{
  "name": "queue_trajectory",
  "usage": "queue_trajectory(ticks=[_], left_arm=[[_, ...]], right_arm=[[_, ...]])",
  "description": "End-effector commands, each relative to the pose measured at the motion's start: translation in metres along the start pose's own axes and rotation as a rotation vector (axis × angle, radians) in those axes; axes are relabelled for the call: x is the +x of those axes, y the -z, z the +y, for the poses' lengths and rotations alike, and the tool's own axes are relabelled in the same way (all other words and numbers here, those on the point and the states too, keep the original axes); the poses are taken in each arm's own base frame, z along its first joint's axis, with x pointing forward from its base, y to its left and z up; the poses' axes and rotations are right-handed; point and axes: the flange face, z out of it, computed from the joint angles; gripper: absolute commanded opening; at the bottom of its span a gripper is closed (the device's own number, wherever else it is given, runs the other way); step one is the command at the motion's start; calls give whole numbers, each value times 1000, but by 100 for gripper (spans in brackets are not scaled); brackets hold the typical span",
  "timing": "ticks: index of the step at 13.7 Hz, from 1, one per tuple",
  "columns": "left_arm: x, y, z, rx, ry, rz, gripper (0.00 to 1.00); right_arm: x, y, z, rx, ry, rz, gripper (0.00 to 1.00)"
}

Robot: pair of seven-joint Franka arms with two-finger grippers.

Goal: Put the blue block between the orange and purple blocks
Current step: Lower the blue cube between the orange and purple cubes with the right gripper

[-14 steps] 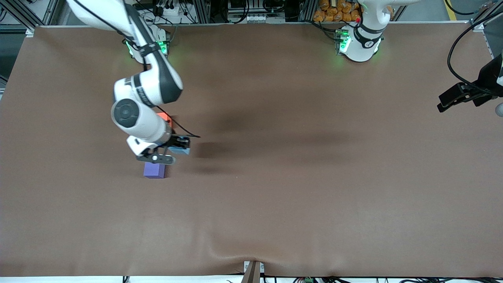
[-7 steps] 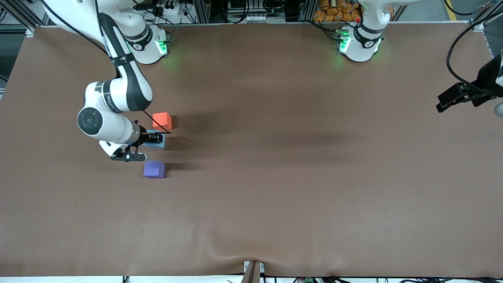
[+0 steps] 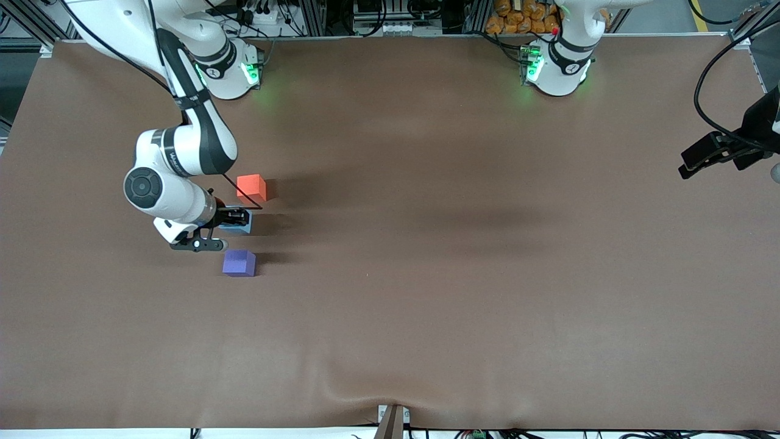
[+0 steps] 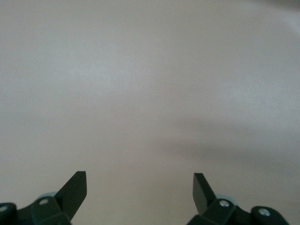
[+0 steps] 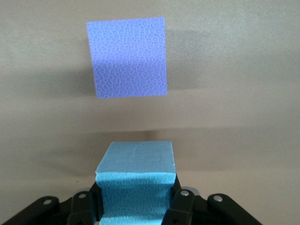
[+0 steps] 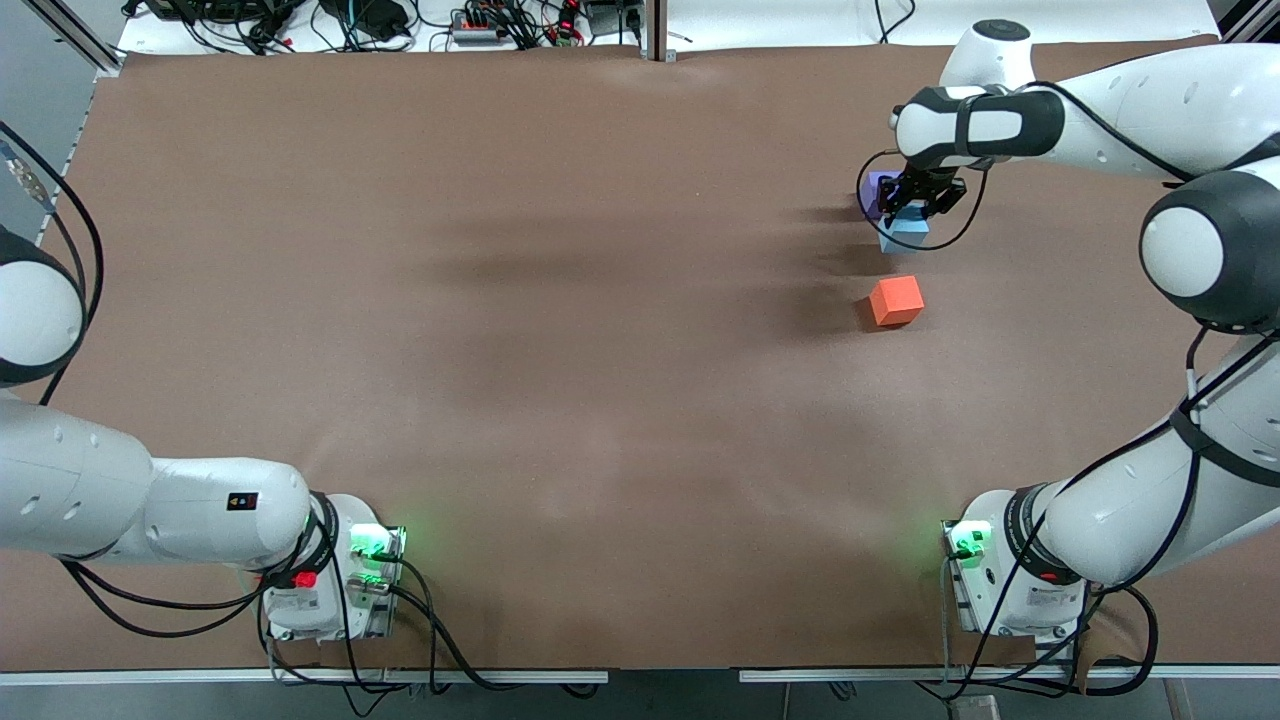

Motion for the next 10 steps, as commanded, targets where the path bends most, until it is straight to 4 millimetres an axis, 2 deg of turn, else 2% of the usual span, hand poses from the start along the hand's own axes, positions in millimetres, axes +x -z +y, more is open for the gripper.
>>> queue_trajectory(ticks=[1,7,8,9,10], left_arm=[[1,-5,-3,-10,-9,-1,100],[5,-8,-1,1,-19,8,100],[5,-8,-1,0,-19,7,100],[5,-8,-1,-1,-19,13,100],[6,-7,-1,-2,-19,19,100]], right_arm=[[3,-19,3,-8,11,14,28],[6,-37,-11,-6,26,27,30],[6,-37,-11,-6,26,27,37],[6,-38,-12,-6,27,24,50],[5,-40,-10,-7,27,18,75]])
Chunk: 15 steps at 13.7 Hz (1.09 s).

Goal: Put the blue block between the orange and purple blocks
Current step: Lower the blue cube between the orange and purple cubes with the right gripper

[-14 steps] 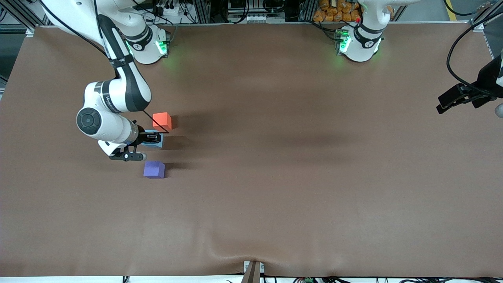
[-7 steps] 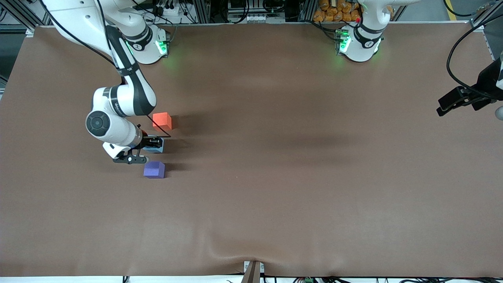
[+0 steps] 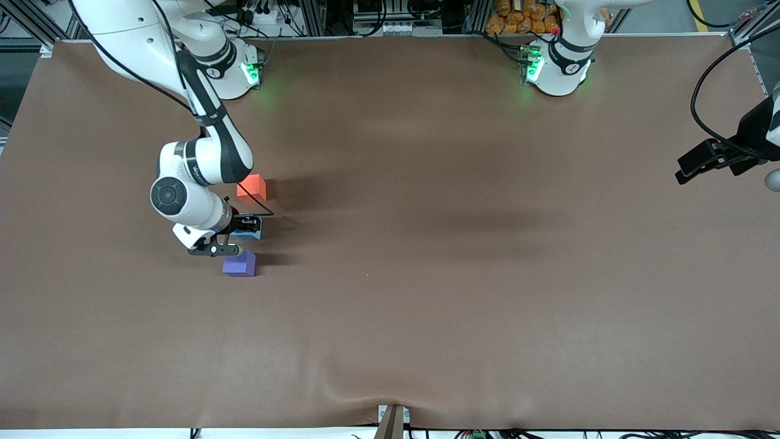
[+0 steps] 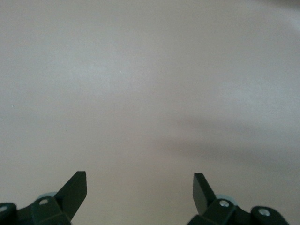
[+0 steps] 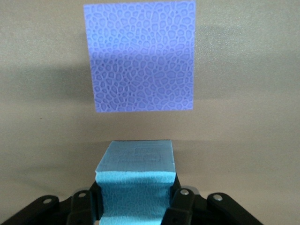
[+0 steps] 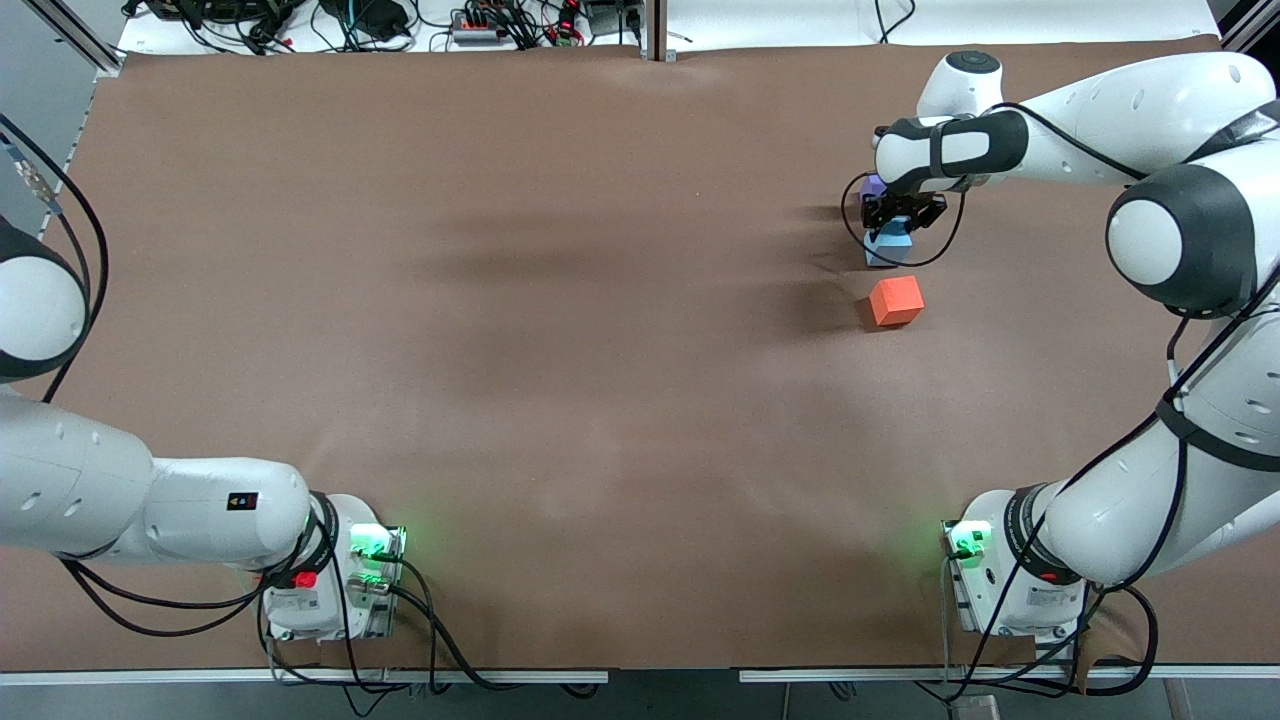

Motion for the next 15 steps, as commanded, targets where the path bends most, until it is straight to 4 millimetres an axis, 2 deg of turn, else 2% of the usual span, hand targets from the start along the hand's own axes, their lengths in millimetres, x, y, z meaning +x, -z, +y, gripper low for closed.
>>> queue_trajectory(ticks=[1,4,5,9,10,12,15], left_arm=[[2,1,-2,-5,-18,18,100],[1,3,-1,-9,-21,24,100],[1,4,-2,-10,-19,25,100],[1,5,-1,-11,-20,28,100],[1,5,-1,-11,-20,26,100],[0,5,-1,-11,-20,28,100],[0,7,-1,-11,-20,31,100]], right_arm=[[0,0,3,5,5,3,100],[-1,13,3,7,6,-14,100],[2,32,9,18,-6,-9,100],[29,125,1,70,4,26,100],[33,136,-1,74,8,36,100],[39,144,-5,83,12,58,100],[34,153,-47,107,80,68,100]])
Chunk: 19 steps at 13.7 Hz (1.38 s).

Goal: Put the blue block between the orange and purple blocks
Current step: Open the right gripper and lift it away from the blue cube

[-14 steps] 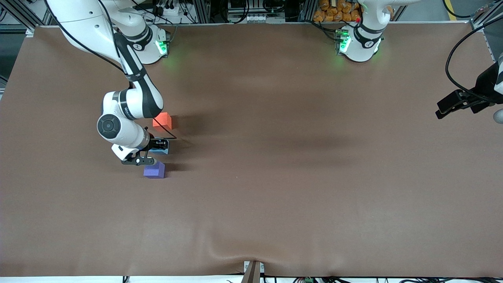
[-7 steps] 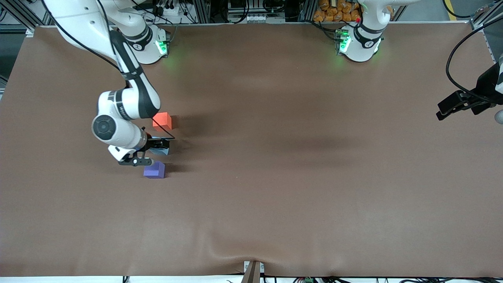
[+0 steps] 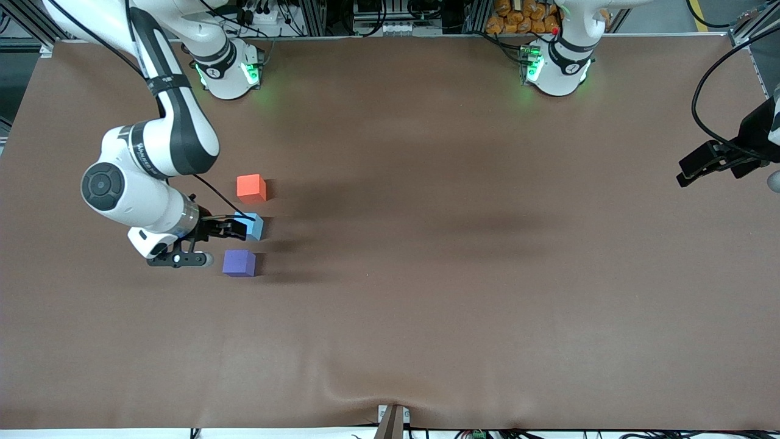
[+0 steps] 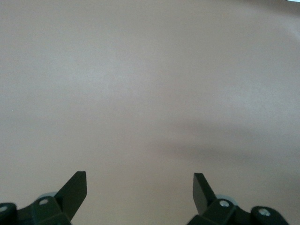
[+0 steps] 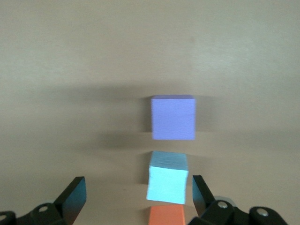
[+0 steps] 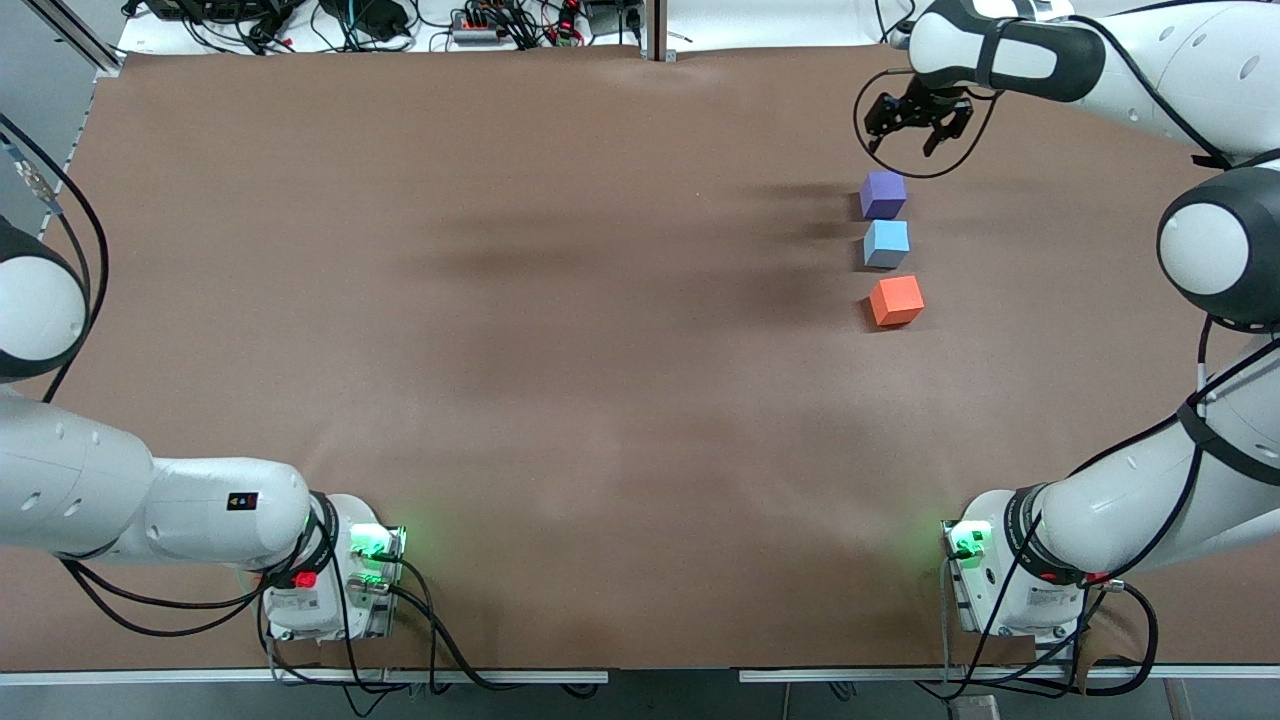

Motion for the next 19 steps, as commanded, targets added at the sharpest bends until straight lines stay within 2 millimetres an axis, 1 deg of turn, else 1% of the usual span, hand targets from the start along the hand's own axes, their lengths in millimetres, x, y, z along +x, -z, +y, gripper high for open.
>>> queue_trajectory(ticks=[1,2,3,4,5,7,8,9,10,11,12,14,15,17,18,19], left_arm=[[-2,8,-3,-8,-18,17,100],[-2,9,-4,-9,-16,20,100],[-2,10,-5,-9,-15,20,100],[-3,11,-5,-9,-15,22,100],[-4,11,-5,-9,-15,20,100],[-5,14,-6,-9,-13,23,100],[-6,16,-8,-8,-10,23,100],[-5,16,-14,-6,1,24,100],[-5,17,-15,-6,2,24,100],[-6,17,-16,-5,4,21,100],[-7,17,-16,-4,2,18,100],[-7,18,-16,-4,2,16,100],[-8,17,-16,-5,2,14,100],[-7,17,-14,-5,1,13,100],[-8,17,-14,-6,-2,14,100],[-8,19,-14,-6,-2,16,100]], right_arm=[[-4,7,-42,30,71,3,100],[-1,36,-52,46,78,53,100],[4,65,-53,55,80,92,100],[3,84,-39,50,63,78,100],[1,99,-15,36,40,48,100],[-6,130,44,17,-6,38,100],[-11,144,76,11,22,32,100],[-17,160,106,9,39,41,100],[-25,176,127,8,50,53,100],[-36,192,139,9,52,54,100],[-49,208,149,-2,40,47,100],[-74,238,154,-45,36,38,100],[-81,247,154,-45,23,23,100],[-92,283,147,-48,-55,-11,100],[-98,294,145,-63,-84,-30,100],[-100,300,145,-68,-84,-27,100]])
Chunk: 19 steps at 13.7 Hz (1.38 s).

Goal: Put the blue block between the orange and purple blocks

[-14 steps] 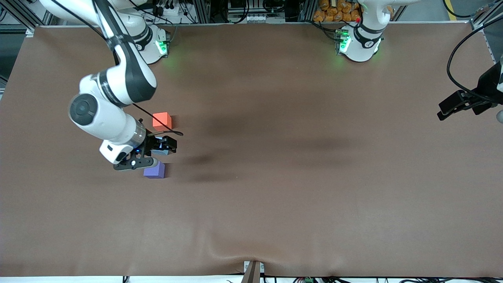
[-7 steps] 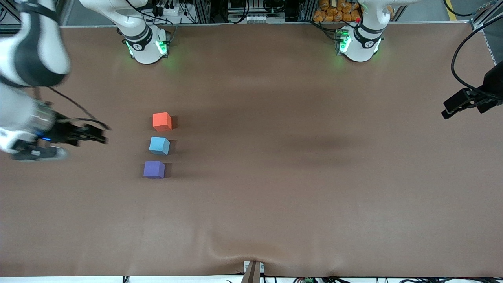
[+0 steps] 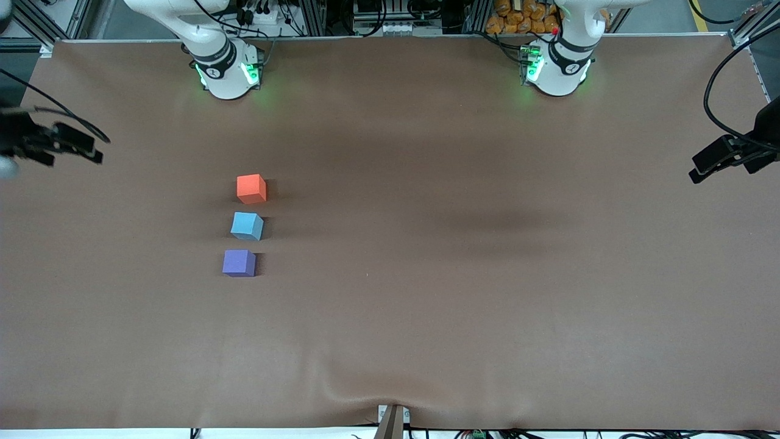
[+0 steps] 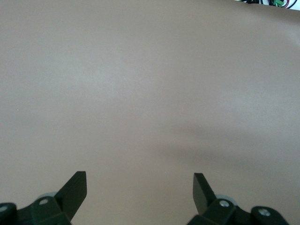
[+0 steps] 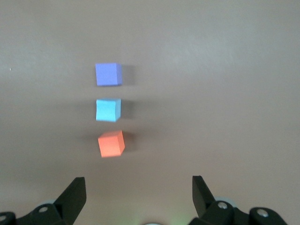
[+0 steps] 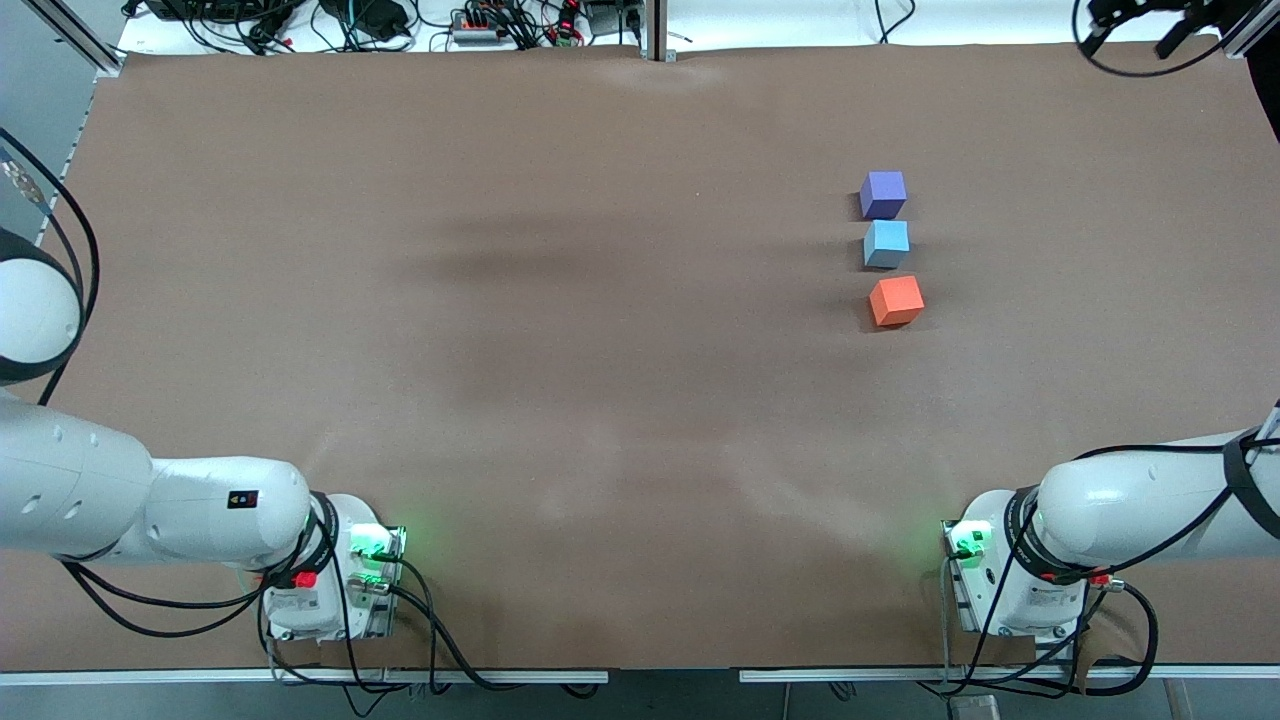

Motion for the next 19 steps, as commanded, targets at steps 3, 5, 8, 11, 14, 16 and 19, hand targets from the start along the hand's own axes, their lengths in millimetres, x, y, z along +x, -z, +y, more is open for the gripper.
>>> queue_trajectory(ticks=[3,5,8,11,14,16,19], left_arm=[[-9,13,-5,-2,-16,1,100],[-12,17,-4,4,-19,-12,100],[-20,18,-3,12,-23,-51,100],[-35,28,-4,21,-26,-87,100],[-41,32,-2,19,-30,-92,100],[-40,33,0,14,-35,-90,100],[-47,29,30,12,-80,-99,100]], right_arm=[[-9,34,13,-28,-52,8,100],[-9,38,15,-29,-34,14,100],[-10,38,8,-33,-12,14,100],[-14,52,1,-67,4,18,100],[-15,53,-1,-75,7,17,100],[-15,53,1,-73,4,17,100],[-15,52,-2,-72,7,16,100]])
